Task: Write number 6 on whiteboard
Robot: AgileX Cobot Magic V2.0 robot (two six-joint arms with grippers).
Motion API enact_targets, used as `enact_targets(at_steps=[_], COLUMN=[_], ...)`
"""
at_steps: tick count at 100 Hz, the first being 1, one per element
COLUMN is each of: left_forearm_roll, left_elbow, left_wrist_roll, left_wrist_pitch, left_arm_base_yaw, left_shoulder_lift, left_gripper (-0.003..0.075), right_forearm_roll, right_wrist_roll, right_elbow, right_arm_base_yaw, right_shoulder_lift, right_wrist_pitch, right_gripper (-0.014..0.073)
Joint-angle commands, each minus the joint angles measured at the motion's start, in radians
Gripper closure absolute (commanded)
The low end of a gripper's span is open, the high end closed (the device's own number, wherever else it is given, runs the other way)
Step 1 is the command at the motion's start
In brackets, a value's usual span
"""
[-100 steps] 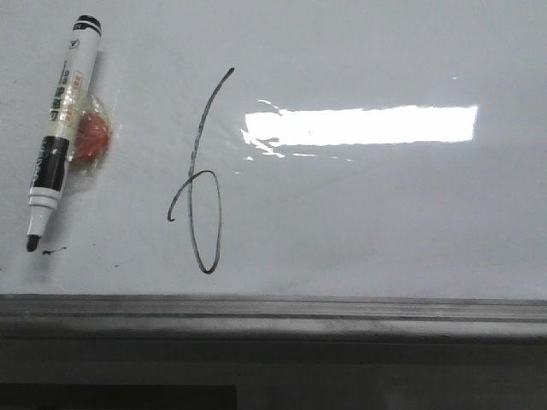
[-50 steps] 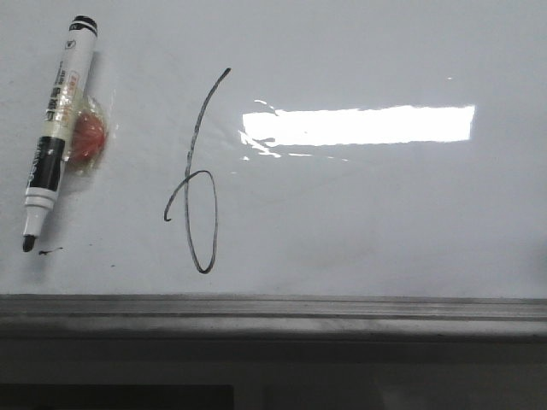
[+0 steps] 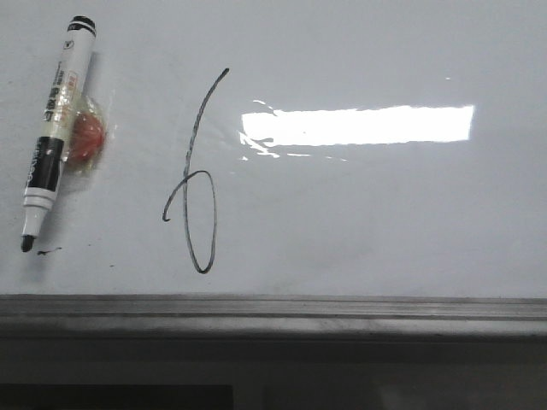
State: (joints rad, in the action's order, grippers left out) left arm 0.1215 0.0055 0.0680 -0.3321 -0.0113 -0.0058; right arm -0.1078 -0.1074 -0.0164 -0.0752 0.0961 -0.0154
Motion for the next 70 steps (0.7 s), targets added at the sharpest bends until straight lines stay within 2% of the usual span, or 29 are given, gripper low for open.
enact_targets(at_steps=[1,16,26,38,70], left_forearm_roll=[0.006,0.006,0.007,0.007,0.007], left_elbow=[0.043,0.043,0.043,0.043,0.043], left_wrist_roll=[-0.008,-0.008,-0.008,-0.008,-0.008], left_wrist_pitch=[0.043,0.043,0.045,0.042,0.042], left_arm_base_yaw=[0.000,0.000,0.000,0.000,0.000], left_shoulder_lift=[-0.031,-0.031,-0.031,-0.031,-0.031], left_gripper=[0.0739,0.0739,0.0739,0.0739,0.0739], right_forearm_roll=[-0.015,-0.021,-0.017,-0.017,-0.017], right_wrist_roll=[-0.002,-0.002,-0.002,-0.002,-0.002], right_elbow=[-0.024,-0.024,-0.024,-0.024,-0.024], right_arm_base_yaw=[0.035,0.037,0.039,0.039,0.039], right_shoulder_lift=[-0.013,-0.120,-0.119,-0.126,-0.126], right_wrist_pitch=[-0.010,-0.201,-0.261,-0.301,-0.299], right_gripper=[0.0657,0.0657,0.0657,0.0658,0.0658])
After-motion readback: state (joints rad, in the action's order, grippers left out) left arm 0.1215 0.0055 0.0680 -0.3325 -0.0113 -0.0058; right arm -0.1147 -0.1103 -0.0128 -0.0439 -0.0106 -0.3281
